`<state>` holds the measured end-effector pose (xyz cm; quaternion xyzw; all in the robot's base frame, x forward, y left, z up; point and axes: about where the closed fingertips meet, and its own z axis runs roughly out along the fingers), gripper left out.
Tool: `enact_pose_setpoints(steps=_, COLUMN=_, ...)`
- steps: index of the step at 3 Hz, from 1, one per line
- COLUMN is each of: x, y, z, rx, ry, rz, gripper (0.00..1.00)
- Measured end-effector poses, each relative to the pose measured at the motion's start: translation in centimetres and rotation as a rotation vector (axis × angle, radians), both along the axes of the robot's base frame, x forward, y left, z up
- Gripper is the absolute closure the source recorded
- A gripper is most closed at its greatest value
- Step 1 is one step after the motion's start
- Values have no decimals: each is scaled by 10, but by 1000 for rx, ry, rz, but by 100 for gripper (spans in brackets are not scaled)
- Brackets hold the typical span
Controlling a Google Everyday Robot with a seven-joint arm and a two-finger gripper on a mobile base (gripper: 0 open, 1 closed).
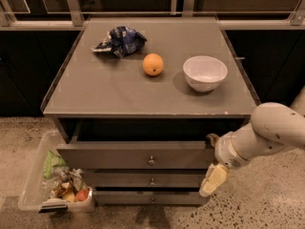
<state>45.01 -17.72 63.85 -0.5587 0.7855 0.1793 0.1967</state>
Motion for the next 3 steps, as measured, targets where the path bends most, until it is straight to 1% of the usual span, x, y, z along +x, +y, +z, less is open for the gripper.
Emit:
enact_pose_setpoints(steps=1, x=0, y=0, z=4, rx=0, ry=0, rz=0, gripper=0)
enact_pose_setpoints(steps=2, x=-13, y=6, z=4, rx=23, ry=26, rz=53, gripper=0)
enact_pose_setpoints(steps=3, x=-13, y=6, z=4, rx=23, ry=26, rz=53, gripper=0)
